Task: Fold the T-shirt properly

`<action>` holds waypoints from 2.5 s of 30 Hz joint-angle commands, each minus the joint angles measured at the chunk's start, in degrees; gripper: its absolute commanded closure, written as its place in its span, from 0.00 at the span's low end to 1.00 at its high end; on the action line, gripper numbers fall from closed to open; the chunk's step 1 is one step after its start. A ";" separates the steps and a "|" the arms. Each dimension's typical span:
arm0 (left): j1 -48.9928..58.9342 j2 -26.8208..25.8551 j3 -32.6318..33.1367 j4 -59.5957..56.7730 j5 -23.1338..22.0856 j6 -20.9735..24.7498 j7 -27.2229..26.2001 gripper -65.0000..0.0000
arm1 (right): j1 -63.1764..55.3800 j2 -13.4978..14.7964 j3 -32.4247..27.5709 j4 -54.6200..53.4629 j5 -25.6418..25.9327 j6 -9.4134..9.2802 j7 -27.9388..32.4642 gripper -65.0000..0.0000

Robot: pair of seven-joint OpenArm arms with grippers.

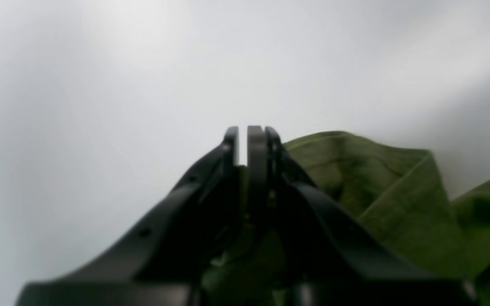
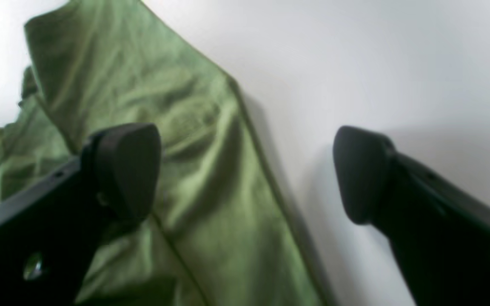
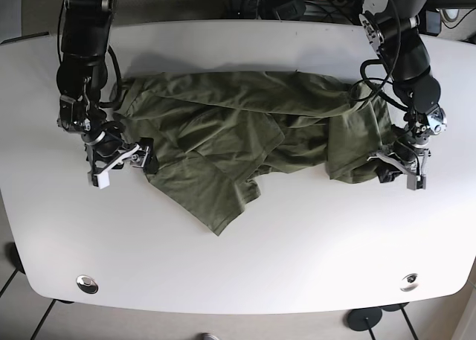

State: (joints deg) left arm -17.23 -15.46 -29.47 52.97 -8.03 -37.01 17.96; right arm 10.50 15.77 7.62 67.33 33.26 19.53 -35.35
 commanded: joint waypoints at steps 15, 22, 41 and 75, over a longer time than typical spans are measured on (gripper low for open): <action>11.21 -1.46 -2.75 27.25 -19.62 -1.27 6.09 1.00 | 2.99 -3.42 -6.25 -4.61 0.46 -0.06 5.16 0.96; 12.00 -3.22 -10.04 31.91 -27.79 -2.99 19.63 1.00 | 3.43 -1.48 2.71 3.39 0.46 -0.06 0.67 0.97; -24.83 -12.36 3.14 27.86 -27.70 -2.99 24.37 1.00 | 42.03 8.19 8.78 12.63 0.72 0.03 -21.48 0.97; 12.88 -8.49 -2.75 33.23 -28.93 -2.99 24.29 1.00 | -13.89 -4.74 20.29 37.86 0.28 3.72 -22.80 0.97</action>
State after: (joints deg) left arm -4.19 -22.70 -31.11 85.47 -35.73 -39.94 43.31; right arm -4.01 10.17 27.68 104.22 32.99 22.98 -59.20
